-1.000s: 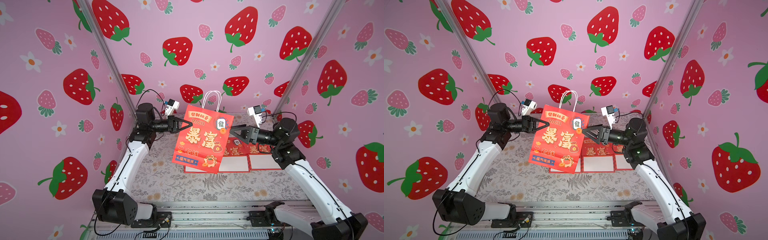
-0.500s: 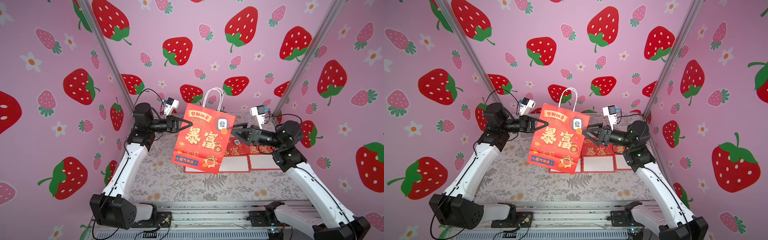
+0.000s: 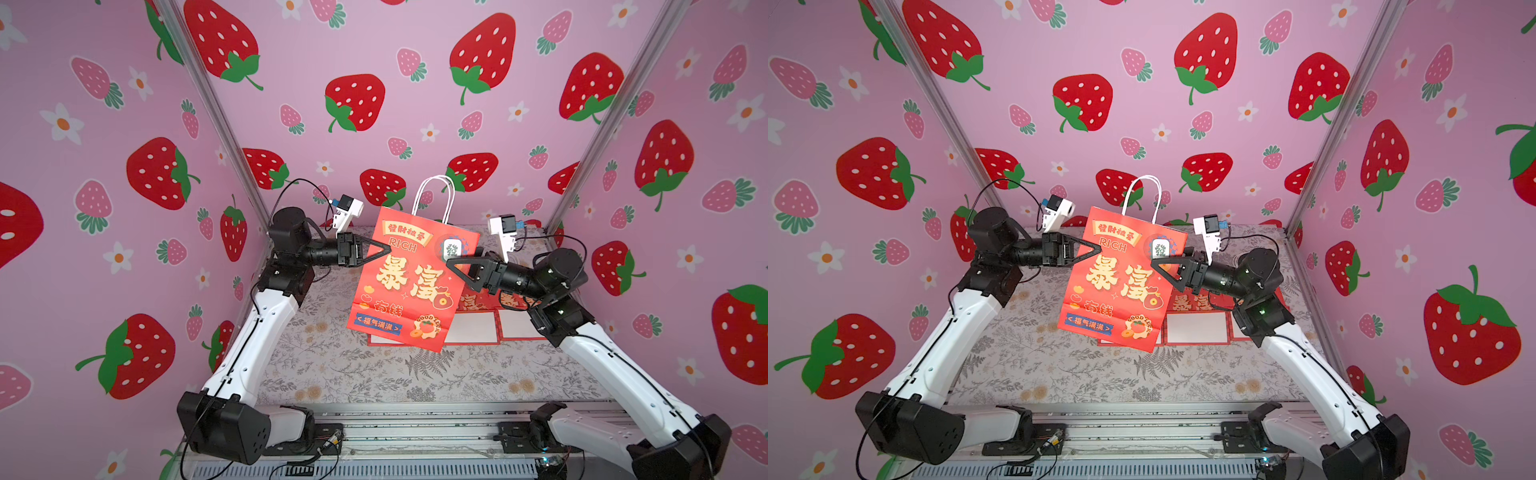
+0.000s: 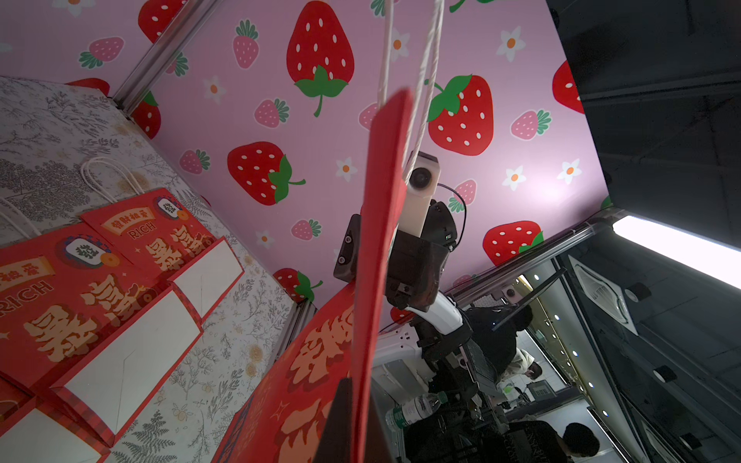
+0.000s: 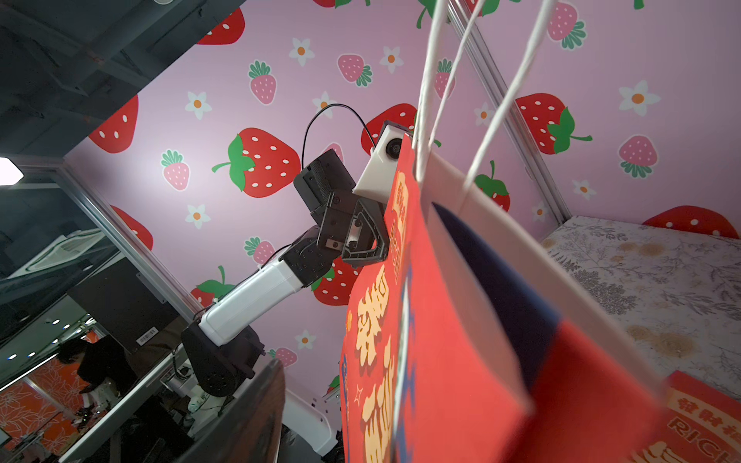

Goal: Put away the paper bag
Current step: Press the paper bag.

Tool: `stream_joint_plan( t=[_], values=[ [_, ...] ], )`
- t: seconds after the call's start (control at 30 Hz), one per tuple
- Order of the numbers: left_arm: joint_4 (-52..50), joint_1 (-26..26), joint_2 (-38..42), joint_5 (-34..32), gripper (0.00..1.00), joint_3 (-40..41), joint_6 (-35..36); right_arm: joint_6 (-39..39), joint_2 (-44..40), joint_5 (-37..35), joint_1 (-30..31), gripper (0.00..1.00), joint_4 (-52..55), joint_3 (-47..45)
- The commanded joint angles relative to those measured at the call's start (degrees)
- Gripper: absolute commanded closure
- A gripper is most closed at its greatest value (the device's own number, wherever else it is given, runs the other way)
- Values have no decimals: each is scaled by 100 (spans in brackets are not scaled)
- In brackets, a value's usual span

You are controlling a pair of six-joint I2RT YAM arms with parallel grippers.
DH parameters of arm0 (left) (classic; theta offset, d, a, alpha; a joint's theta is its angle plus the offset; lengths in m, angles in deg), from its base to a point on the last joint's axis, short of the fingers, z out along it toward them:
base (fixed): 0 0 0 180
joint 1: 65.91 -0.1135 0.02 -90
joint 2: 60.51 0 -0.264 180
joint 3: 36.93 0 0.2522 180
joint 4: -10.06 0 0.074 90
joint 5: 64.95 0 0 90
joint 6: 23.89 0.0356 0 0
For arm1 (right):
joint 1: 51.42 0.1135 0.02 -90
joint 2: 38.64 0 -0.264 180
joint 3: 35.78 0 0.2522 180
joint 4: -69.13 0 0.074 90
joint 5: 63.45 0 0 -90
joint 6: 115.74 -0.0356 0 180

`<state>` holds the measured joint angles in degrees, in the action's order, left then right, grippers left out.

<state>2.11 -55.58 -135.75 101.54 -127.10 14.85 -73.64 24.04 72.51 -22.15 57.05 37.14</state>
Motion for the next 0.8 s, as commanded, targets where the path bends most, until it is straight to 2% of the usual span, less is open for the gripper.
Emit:
stream_joint_plan(
  t=[0.0,0.2,0.6,0.77],
  values=[
    [242,60,157,-31,100,46,-41,153,-90,-199,68,41,-309,-9],
    [246,184,194,-71,100,131,-2,220,-71,-280,165,52,-309,-1],
    [387,501,82,-300,100,151,-15,308,-6,-296,210,61,-194,35],
    [437,523,119,-355,100,187,-30,401,-46,-312,210,83,-41,52]
  ],
)
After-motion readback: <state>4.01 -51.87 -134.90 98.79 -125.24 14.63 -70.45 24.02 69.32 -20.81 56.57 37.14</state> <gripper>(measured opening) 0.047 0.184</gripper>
